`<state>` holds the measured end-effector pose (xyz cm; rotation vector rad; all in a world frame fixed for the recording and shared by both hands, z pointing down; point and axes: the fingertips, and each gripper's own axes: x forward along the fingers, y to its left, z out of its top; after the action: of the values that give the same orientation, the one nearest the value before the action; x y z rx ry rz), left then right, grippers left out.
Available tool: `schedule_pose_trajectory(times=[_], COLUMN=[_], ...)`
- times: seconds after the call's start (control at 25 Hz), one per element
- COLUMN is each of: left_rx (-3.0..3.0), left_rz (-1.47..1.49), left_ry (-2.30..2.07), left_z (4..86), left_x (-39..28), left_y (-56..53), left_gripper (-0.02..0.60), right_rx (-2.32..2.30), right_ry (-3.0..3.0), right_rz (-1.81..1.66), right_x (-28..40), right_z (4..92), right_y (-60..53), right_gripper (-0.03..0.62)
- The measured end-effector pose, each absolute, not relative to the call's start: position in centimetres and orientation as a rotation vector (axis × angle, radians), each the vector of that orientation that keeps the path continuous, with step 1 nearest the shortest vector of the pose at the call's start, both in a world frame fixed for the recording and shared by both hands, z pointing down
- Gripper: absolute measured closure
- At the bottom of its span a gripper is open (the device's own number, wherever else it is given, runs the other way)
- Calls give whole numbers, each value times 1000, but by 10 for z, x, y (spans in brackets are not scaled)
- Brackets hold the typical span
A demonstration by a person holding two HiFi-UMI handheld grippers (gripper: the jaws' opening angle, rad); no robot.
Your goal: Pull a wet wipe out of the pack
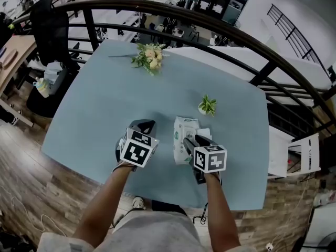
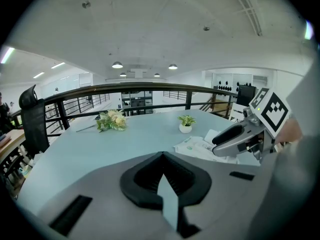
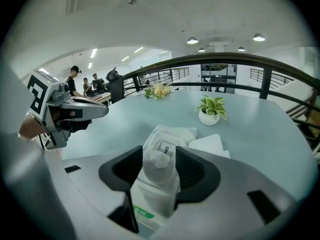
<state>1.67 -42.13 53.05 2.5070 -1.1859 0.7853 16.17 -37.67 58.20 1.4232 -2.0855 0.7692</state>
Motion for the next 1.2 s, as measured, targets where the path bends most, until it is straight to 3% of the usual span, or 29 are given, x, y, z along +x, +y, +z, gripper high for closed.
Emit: schedule_pose_trajectory(times=[0.48, 0.76, 0.92, 1.2], left_rx=[2488, 2504, 2494, 2501], left_rz=[807, 820, 824, 815], left_ry=[-1170, -1171, -1173, -1170], left_z=[536, 535, 537, 533], left_x=[14, 14, 11, 11], left_y=[-417, -417, -416, -418], left_gripper=[588, 588, 588, 588], right_rx=[1433, 1430, 1441, 1453], right_ry=[-2096, -2090, -2068, -2045], right_rz=[796, 801, 787, 780], right_x=[160, 160, 161, 163], right_z=[581, 581, 583, 584], right_y=[-374, -374, -375, -376], right_gripper=[462, 468, 531, 569])
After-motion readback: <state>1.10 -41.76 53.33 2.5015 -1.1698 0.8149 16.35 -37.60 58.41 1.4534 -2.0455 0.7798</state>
